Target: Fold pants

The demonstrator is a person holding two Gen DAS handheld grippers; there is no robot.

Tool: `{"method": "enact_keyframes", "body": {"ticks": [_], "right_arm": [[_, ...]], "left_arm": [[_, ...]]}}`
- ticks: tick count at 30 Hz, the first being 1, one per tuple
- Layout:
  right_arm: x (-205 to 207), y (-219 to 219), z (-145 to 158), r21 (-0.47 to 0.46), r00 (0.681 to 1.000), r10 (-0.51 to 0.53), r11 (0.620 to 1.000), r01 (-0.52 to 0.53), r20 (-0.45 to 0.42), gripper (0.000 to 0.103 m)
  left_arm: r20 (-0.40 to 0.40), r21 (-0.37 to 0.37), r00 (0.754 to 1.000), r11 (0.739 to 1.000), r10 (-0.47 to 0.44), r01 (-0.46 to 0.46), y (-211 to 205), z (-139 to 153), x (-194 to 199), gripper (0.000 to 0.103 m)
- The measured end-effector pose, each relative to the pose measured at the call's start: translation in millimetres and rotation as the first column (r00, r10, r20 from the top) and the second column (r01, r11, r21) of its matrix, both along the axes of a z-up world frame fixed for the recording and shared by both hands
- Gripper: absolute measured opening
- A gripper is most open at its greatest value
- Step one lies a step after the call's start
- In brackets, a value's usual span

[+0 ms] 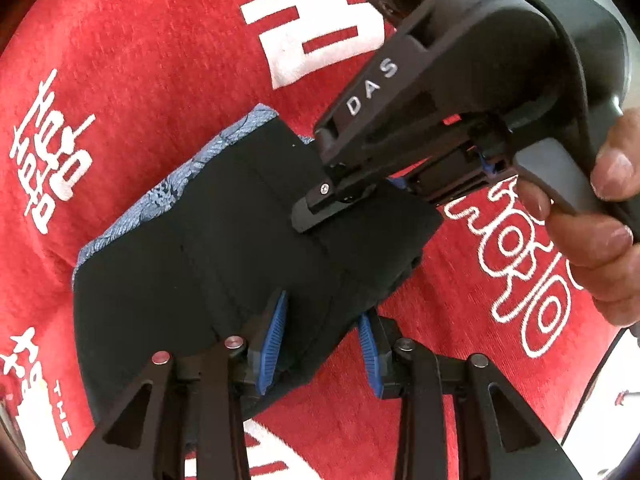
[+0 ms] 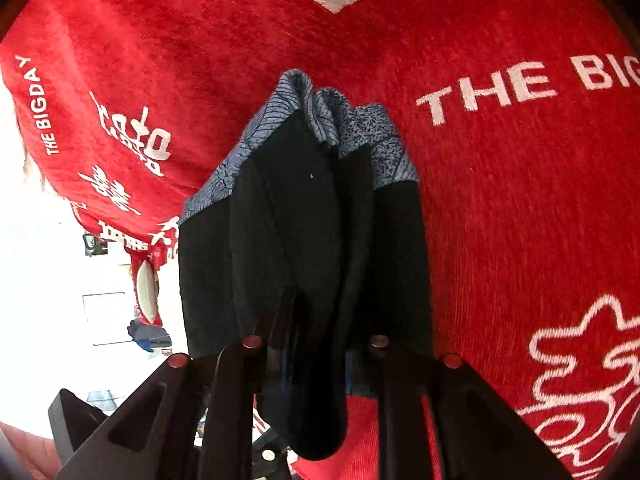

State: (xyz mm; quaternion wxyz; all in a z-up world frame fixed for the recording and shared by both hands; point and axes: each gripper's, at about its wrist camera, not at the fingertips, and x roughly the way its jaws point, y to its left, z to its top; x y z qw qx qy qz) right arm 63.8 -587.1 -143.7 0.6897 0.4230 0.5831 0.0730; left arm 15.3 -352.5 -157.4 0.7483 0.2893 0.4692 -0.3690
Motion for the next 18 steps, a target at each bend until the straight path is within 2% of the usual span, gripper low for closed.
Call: {"method": "enact_keyframes", "body": {"ticks": [4, 5, 6, 9, 12, 15, 16, 18], "right_arm": [[-3.9, 5.9, 5.4, -0.052, 1.0, 0.002, 0.999, -0.002, 0.005, 0.022], [-4.7, 7.5, 5.9, -0.069, 1.0, 0.003, 0.998, -0.003, 0.005, 0.021], [-6.4, 8.3, 6.2, -0.085, 1.0, 0.004, 0.996, -0.003, 0.006, 0.021], [-10.7, 11.8, 8.5, -0.124, 1.0, 0.004, 0.992, -0.002, 0.013, 0.022], [-12.6, 17.9, 11.8, -0.167, 1.0, -0.012, 0.986, 0.015, 0.021, 0.024], [-11.1, 22.6, 19.7, -0.204, 1.0, -0.026, 0.979, 0.026, -0.001, 0.033], [-10.1, 24.3, 24.4, -0.224, 0.999, -0.029, 0.974, 0.024, -0.017, 0.039], [-8.2, 27.5, 33.4, -0.281, 0.999, -0.026, 0.96, 0.013, -0.041, 0.063]], "left_arm": [[-0.04, -0.017, 0.999, 1.0, -0.002, 0.001, 13.5, 10.7, 1.6, 0.045], [-0.041, -0.02, 0.999, 1.0, 0.001, -0.002, 18.2, 13.7, 1.7, 0.05], [-0.033, -0.03, 0.999, 0.999, 0.02, -0.021, 26.2, 19.8, 3.6, 0.06], [-0.013, -0.063, 0.997, 0.995, 0.081, -0.081, 44.3, 35.3, 16.6, 0.061], [-0.019, -0.081, 0.983, 0.979, 0.185, -0.185, 64.9, 45.8, 45.3, 0.061], [-0.019, -0.073, 0.959, 0.956, 0.282, -0.283, 91.0, 48.5, 80.9, 0.061], [-0.018, -0.069, 0.949, 0.947, 0.314, -0.315, 98.7, 47.1, 91.9, 0.061], [-0.019, -0.062, 0.933, 0.931, 0.36, -0.36, 111.0, 41.8, 105.3, 0.061]]}}
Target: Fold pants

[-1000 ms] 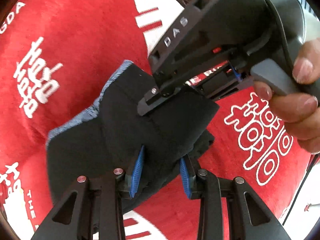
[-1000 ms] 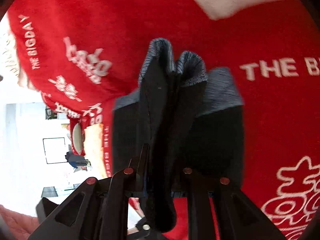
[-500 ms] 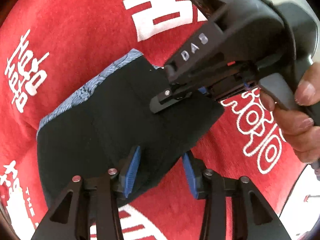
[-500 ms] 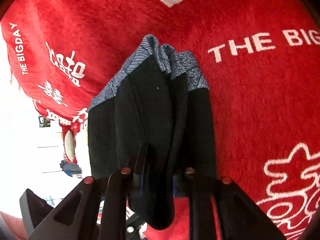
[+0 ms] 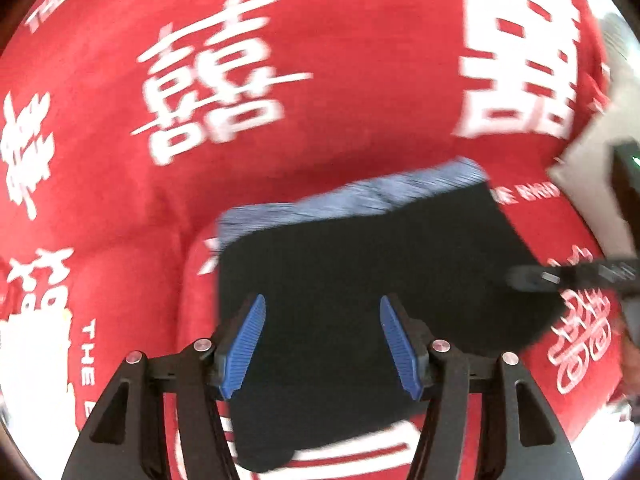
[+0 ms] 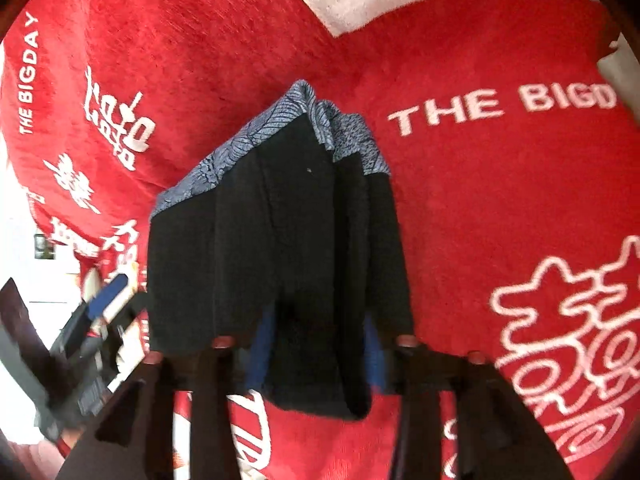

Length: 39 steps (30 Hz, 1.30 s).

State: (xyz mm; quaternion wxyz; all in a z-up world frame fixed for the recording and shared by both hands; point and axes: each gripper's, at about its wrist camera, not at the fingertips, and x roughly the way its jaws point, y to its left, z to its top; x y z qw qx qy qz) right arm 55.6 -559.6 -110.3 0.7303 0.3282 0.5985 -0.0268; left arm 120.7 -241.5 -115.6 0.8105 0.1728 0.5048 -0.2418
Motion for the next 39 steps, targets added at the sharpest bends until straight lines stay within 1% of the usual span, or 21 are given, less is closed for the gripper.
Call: {"method": "enact_keyframes", "body": {"ticks": [1, 3, 4, 5, 6, 7, 8, 10, 13, 18, 19, 21, 23, 26, 28, 30, 32, 33, 36, 38, 39], "right_arm": [[1.7, 2.8, 7.2, -0.102, 0.999, 0.007, 0.995, -0.01, -0.034, 0.082], [3.1, 5.2, 18.4, -0.225, 0.998, 0.035, 0.973, -0.046, -0.054, 0.082], [4.8, 6.4, 23.4, -0.258, 0.998, 0.046, 0.964, -0.058, -0.053, 0.075], [7.1, 7.6, 30.1, -0.282, 0.998, 0.047, 0.958, -0.057, -0.041, 0.058], [9.0, 8.5, 33.9, -0.289, 0.998, 0.044, 0.956, -0.052, -0.036, 0.049], [10.8, 9.6, 36.6, -0.289, 0.999, 0.042, 0.956, -0.049, -0.031, 0.029], [13.7, 12.3, 39.9, -0.281, 0.999, 0.042, 0.959, -0.046, -0.019, 0.021], [17.5, 20.9, 42.9, -0.276, 0.998, 0.063, 0.959, -0.061, -0.001, 0.021], [20.7, 41.7, 38.1, -0.279, 0.991, 0.132, 0.952, -0.128, -0.004, 0.021], [11.4, 63.2, 9.3, -0.297, 0.975, 0.212, 0.928, -0.224, -0.073, 0.021], [9.4, 63.0, 6.9, -0.3, 0.974, 0.217, 0.927, -0.226, -0.066, 0.021], [7.1, 64.5, 5.2, -0.31, 0.971, 0.233, 0.92, -0.238, -0.051, 0.021], [5.9, 65.5, 3.8, -0.315, 0.969, 0.241, 0.917, -0.243, -0.046, 0.021], [2.4, 63.9, 1.8, -0.314, 0.971, 0.235, 0.92, -0.234, -0.036, 0.021], [2.8, 64.3, 2.2, -0.31, 0.975, 0.221, 0.925, -0.221, -0.035, 0.021], [3.8, 65.5, 0.0, -0.304, 0.977, 0.21, 0.929, -0.209, -0.031, 0.021], [2.1, 62.6, 2.3, -0.293, 0.98, 0.198, 0.936, -0.197, -0.028, 0.022], [1.6, 60.9, 3.5, -0.285, 0.981, 0.192, 0.939, -0.192, -0.027, 0.023], [1.5, 56.9, 6.8, -0.267, 0.983, 0.18, 0.947, -0.18, -0.026, 0.034], [1.8, 59.9, 9.9, -0.28, 0.982, 0.184, 0.942, -0.185, -0.031, 0.045], [2.1, 62.1, 11.5, -0.288, 0.982, 0.188, 0.939, -0.19, -0.034, 0.048]], "left_arm": [[-0.006, 0.002, 1.0, 1.0, 0.031, -0.031, 8.5, -2.5, 8.3, 0.061], [-0.019, -0.001, 0.997, 0.997, 0.076, -0.076, 20.5, -2.7, 22.2, 0.061], [-0.026, -0.003, 0.994, 0.995, 0.104, -0.104, 26.1, -4.6, 30.3, 0.061], [-0.029, -0.003, 0.992, 0.992, 0.124, -0.124, 30.3, -5.3, 36.3, 0.061], [-0.031, -0.003, 0.989, 0.99, 0.143, -0.143, 33.3, -6.6, 43.0, 0.061], [-0.035, -0.004, 0.986, 0.987, 0.163, -0.163, 37.1, -8.1, 50.4, 0.061], [-0.044, -0.006, 0.982, 0.983, 0.185, -0.185, 40.6, -10.0, 58.6, 0.061], [-0.076, -0.012, 0.972, 0.975, 0.221, -0.222, 45.2, -16.0, 75.6, 0.061], [-0.117, -0.006, 0.96, 0.966, 0.254, -0.257, 45.2, -30.2, 95.3, 0.061], [-0.203, 0.034, 0.939, 0.96, 0.279, -0.278, 41.1, -69.1, 112.1, 0.061], [-0.202, 0.041, 0.941, 0.962, 0.272, -0.269, 40.3, -75.6, 110.3, 0.062], [-0.165, 0.063, 0.951, 0.965, 0.263, -0.256, 38.9, -81.1, 105.6, 0.072], [-0.148, 0.065, 0.956, 0.967, 0.255, -0.248, 39.5, -87.1, 103.3, 0.073], [-0.167, 0.058, 0.942, 0.956, 0.293, -0.287, 44.9, -88.0, 106.9, 0.079], [-0.188, 0.043, 0.931, 0.949, 0.313, -0.311, 49.0, -83.2, 109.0, 0.079], [-0.182, 0.054, 0.93, 0.948, 0.319, -0.314, 51.0, -79.7, 108.0, 0.086], [-0.174, 0.07, 0.935, 0.951, 0.31, -0.303, 52.2, -75.8, 103.8, 0.086], [-0.177, 0.077, 0.936, 0.953, 0.303, -0.294, 52.9, -74.2, 101.1, 0.086], [-0.185, 0.091, 0.938, 0.955, 0.293, -0.281, 53.5, -71.3, 95.3, 0.086], [-0.186, 0.101, 0.938, 0.956, 0.291, -0.277, 53.1, -69.8, 92.3, 0.086], [-0.187, 0.103, 0.938, 0.956, 0.291, -0.276, 52.6, -68.5, 91.1, 0.086]]}}
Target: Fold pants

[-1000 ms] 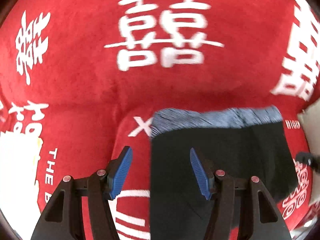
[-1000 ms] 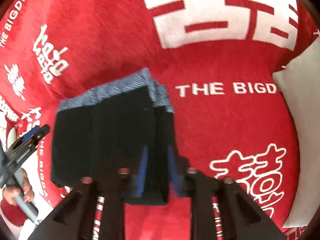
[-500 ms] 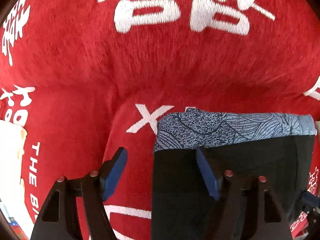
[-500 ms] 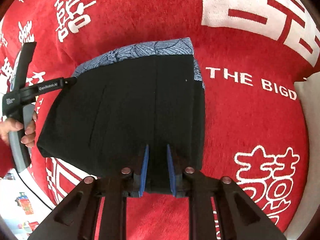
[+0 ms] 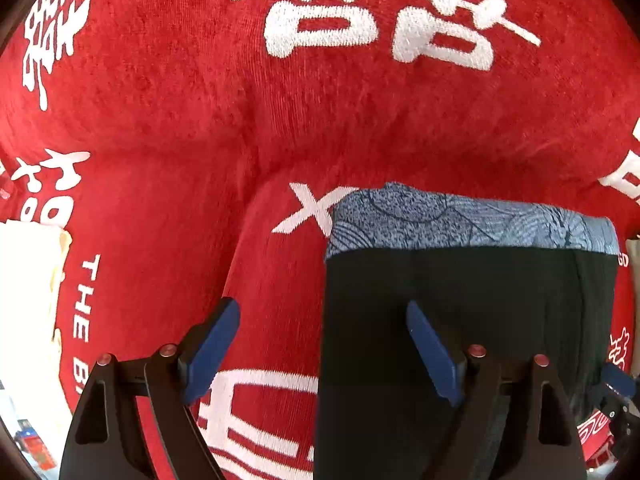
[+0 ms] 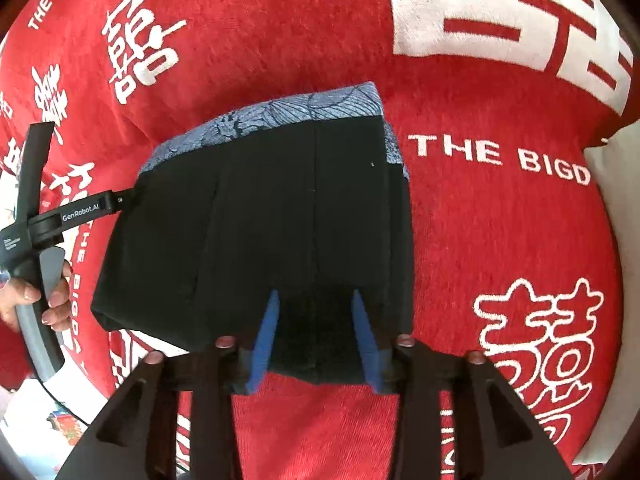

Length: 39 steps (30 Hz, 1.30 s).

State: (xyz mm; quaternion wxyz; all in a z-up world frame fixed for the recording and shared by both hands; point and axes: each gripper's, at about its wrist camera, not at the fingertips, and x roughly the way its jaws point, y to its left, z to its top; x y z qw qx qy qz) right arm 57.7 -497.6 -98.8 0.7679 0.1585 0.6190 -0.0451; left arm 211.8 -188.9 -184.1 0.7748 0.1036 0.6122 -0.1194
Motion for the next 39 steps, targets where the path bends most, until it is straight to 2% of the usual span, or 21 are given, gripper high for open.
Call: {"method": "enact_keyframes", "body": {"ticks": [2, 9, 16, 21, 28, 29, 31, 39], "right_arm": [[1.3, 3.5, 2.7, -0.015, 1.0, 0.004, 1.0, -0.004, -0.008, 0.058], [-4.7, 9.9, 6.4, -0.067, 0.999, -0.017, 0.998, 0.015, -0.039, 0.066], [-22.0, -7.7, 7.6, -0.023, 0.993, -0.106, 0.994, 0.105, -0.048, 0.073], [-40.8, -17.7, 11.6, 0.019, 0.99, -0.142, 0.99, 0.142, -0.019, 0.079], [-49.5, -18.6, 3.1, 0.149, 0.991, -0.129, 0.98, 0.134, -0.045, 0.079], [-50.2, -19.9, 2.1, 0.159, 0.99, -0.13, 0.978, 0.136, -0.049, 0.079], [-52.5, -23.1, 0.2, 0.175, 0.99, -0.135, 0.974, 0.142, -0.052, 0.079], [-50.2, -44.2, -4.0, 0.204, 0.984, -0.168, 0.963, 0.176, -0.057, 0.079]], "left_arm": [[-0.006, -0.001, 1.0, 1.0, -0.003, 0.003, -1.2, 1.3, -1.9, 0.086], [-0.029, -0.017, 0.999, 0.999, -0.029, 0.029, -3.6, 11.5, -15.4, 0.086], [-0.074, -0.056, 0.995, 0.996, -0.073, 0.069, -1.1, 8.7, -35.2, 0.086], [-0.099, -0.103, 0.992, 0.992, -0.076, 0.066, 2.7, 4.0, -45.7, 0.086], [-0.113, -0.11, 0.991, 0.992, -0.07, 0.057, 1.4, 0.1, -49.4, 0.087], [-0.113, -0.108, 0.991, 0.992, -0.072, 0.06, 0.8, 0.5, -49.2, 0.088], [-0.109, -0.091, 0.991, 0.994, -0.073, 0.063, -0.2, -0.6, -48.7, 0.096], [-0.125, -0.107, 0.988, 0.991, -0.087, 0.074, 1.5, -0.2, -42.5, 0.096]]}}
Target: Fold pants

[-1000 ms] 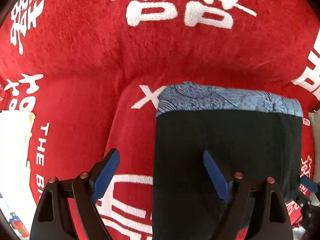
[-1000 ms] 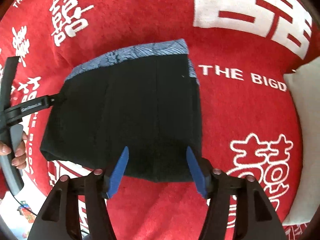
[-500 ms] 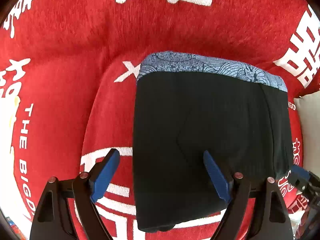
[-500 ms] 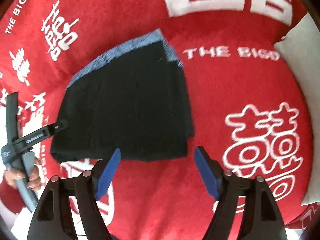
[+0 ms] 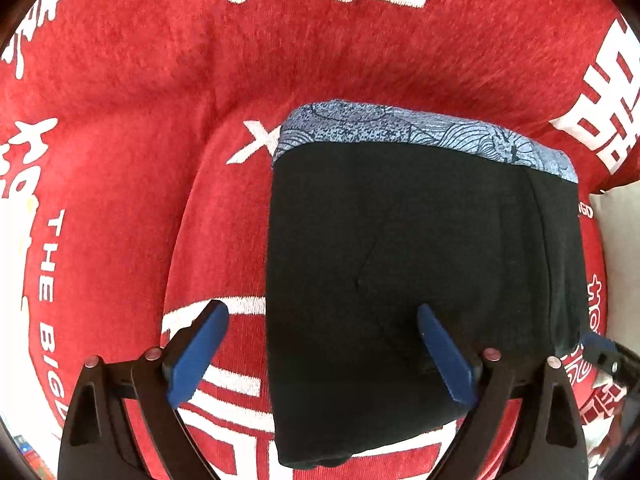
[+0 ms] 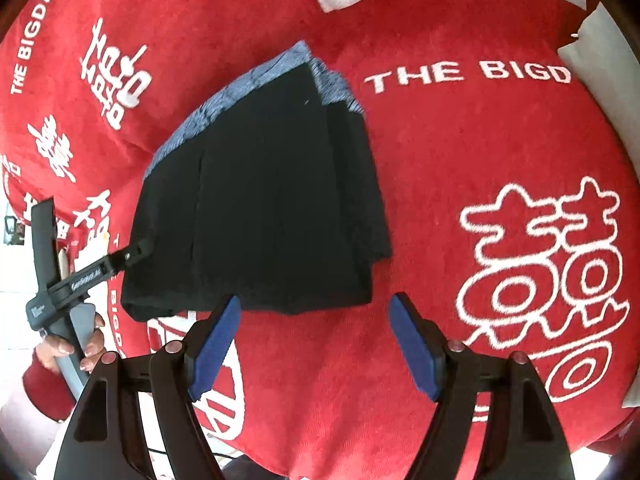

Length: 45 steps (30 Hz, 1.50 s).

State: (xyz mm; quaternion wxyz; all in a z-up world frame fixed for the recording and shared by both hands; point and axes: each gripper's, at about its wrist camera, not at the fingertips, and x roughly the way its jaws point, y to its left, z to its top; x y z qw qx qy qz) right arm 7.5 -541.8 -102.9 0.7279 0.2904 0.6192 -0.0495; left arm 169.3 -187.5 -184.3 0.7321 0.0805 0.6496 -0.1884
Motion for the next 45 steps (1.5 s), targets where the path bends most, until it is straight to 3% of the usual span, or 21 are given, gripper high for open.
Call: {"method": "enact_keyframes", "body": {"ticks": [10, 15, 22, 27, 34, 37, 39, 43, 45], "right_arm": [[27.5, -35.5, -10.9, 0.077, 0.998, -0.054, 0.996, 0.052, 0.034, 0.079], [37.1, -49.0, -20.7, 0.131, 0.996, -0.061, 0.99, 0.052, 0.066, 0.079], [47.7, -58.4, -34.4, 0.217, 0.996, -0.01, 0.976, -0.009, 0.084, 0.079], [60.3, -63.9, -50.6, 0.311, 0.996, 0.021, 0.949, -0.049, 0.092, 0.079], [80.8, -59.1, -69.5, 0.374, 0.99, 0.092, 0.919, -0.125, 0.106, 0.079], [84.2, -60.0, -74.7, 0.397, 0.993, 0.078, 0.911, -0.109, 0.094, 0.078], [84.6, -59.1, -73.6, 0.387, 0.996, 0.065, 0.918, -0.085, 0.065, 0.073], [81.5, -55.2, -64.7, 0.37, 0.997, 0.051, 0.926, -0.071, 0.064, 0.051], [80.4, -50.9, -58.8, 0.37, 0.997, 0.036, 0.927, -0.06, 0.073, 0.047]], "left_arm": [[0.0, -0.041, 1.0, 0.999, -0.028, 0.028, 8.0, 5.9, 22.4, 0.096], [-0.121, -0.129, 0.992, 0.991, -0.039, 0.023, 15.2, -12.7, 41.6, 0.096], [-0.196, -0.217, 0.973, 0.973, -0.124, 0.081, 8.7, -29.0, 49.8, 0.096], [-0.224, -0.259, 0.964, 0.963, -0.14, 0.079, 3.8, -37.8, 55.7, 0.096], [-0.261, -0.318, 0.954, 0.946, -0.145, 0.057, -10.5, -50.4, 60.3, 0.096], [-0.24, -0.301, 0.962, 0.952, -0.129, 0.052, -17.0, -49.8, 58.5, 0.096], [-0.223, -0.31, 0.968, 0.95, -0.116, 0.043, -20.2, -45.5, 55.7, 0.085], [-0.169, -0.311, 0.979, 0.949, -0.116, 0.059, -22.6, -30.8, 49.4, 0.071], [-0.16, -0.318, 0.981, 0.947, -0.108, 0.052, -20.7, -25.6, 49.2, 0.063]]}}
